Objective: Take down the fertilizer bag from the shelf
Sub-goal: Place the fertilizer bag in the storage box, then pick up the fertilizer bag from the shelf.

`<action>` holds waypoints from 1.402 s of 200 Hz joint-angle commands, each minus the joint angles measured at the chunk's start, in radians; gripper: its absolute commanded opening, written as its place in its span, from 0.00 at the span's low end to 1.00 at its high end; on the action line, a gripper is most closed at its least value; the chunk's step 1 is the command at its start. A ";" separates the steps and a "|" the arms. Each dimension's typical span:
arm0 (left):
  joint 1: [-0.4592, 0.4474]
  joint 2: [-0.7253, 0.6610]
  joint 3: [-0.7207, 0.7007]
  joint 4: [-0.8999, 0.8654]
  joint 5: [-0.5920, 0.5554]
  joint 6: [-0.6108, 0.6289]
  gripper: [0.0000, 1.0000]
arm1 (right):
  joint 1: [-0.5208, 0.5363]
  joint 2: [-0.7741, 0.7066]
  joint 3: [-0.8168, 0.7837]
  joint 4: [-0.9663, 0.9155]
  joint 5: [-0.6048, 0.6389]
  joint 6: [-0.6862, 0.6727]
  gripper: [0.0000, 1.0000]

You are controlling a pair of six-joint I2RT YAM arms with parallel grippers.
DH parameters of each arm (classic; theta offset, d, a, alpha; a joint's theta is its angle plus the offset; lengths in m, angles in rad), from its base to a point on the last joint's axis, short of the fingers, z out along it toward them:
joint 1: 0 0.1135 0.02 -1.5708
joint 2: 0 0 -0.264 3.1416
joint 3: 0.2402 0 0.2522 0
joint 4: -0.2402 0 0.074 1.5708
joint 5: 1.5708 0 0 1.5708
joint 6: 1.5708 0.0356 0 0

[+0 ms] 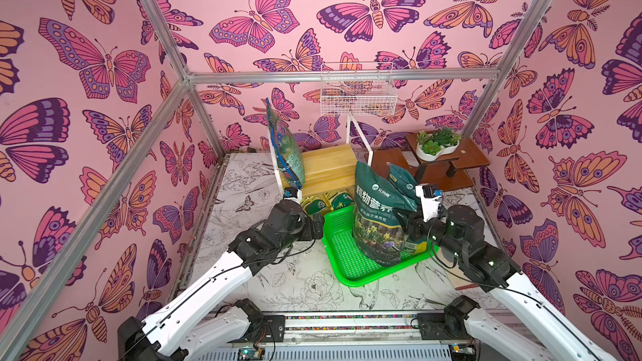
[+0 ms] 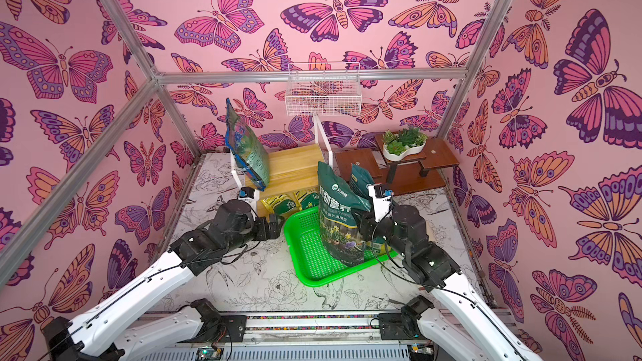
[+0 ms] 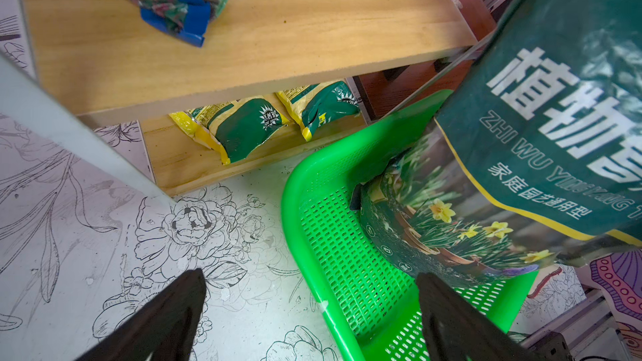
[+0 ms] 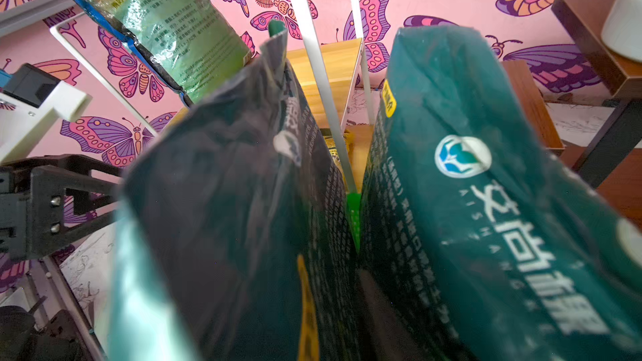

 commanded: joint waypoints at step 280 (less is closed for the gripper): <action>0.042 -0.119 0.194 -0.107 -0.061 0.070 1.00 | 0.138 0.499 0.779 -0.229 0.021 -0.195 0.97</action>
